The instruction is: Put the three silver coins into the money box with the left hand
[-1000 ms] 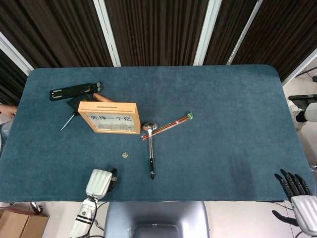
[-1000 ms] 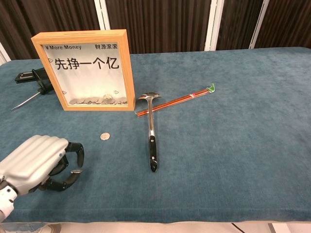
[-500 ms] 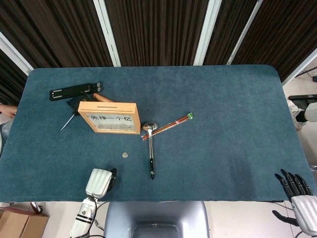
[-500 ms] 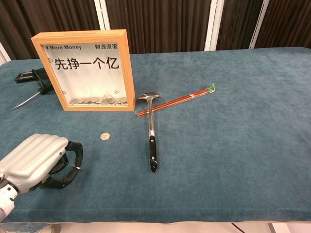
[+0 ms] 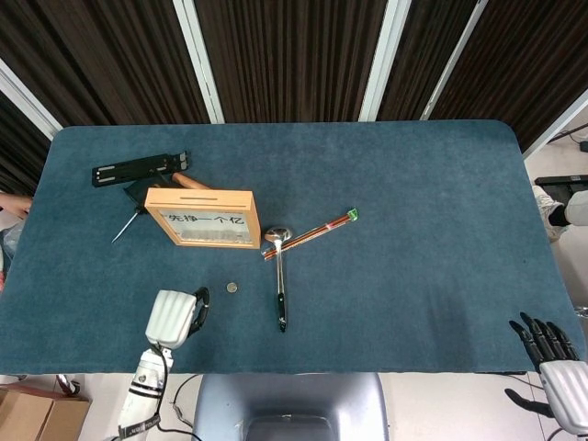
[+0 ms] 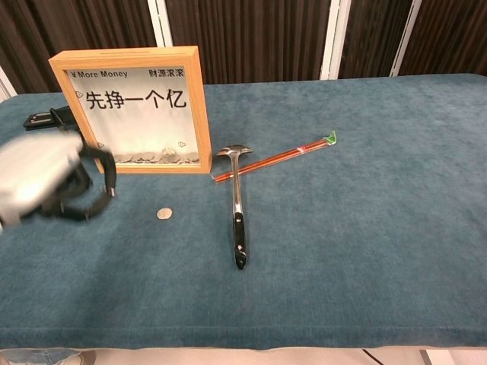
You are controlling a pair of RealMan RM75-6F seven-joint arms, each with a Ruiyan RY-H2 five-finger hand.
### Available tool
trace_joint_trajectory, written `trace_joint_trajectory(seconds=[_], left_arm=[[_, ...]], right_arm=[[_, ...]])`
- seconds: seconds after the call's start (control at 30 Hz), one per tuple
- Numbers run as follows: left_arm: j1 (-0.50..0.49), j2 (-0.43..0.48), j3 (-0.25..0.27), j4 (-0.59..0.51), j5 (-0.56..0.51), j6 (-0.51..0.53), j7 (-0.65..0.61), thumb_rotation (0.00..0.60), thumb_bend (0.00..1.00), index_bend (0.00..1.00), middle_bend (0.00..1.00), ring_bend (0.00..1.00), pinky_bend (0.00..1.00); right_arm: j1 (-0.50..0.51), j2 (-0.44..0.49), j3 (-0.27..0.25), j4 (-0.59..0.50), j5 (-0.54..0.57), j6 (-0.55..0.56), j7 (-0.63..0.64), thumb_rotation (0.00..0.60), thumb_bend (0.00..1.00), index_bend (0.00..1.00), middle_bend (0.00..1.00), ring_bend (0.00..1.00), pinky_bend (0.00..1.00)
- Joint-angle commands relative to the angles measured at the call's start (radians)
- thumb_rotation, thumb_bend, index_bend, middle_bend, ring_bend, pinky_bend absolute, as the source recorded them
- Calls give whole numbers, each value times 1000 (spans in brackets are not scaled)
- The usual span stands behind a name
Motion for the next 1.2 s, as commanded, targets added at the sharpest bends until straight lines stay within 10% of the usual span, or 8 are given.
trace_joint_trajectory(seconds=[0.03,0.2,0.33,1.2], left_arm=[[-100,236,-268,-373,-193,-38,182,600,489,609,1000,1000,1000],[-255,276,-486,-442,-498,-23,374,600,495,600,1000,1000,1000],[-378,246,-536,-377,-661,-5,455,600,498,601,1000,1000,1000],[-604,196,-393,-57,-870,-80,324,600,501,609,1000,1000,1000]], right_arm=[[0,1,4,-2,8,-1,2,600,53,0,0,0,0],[3,3,12,-4,25,-9,10,600,53,0,0,0,0],[10,6,20,-6,43,-25,15,600,53,0,0,0,0],[8,24,35,-6,76,-26,60,600,53,0,0,0,0]])
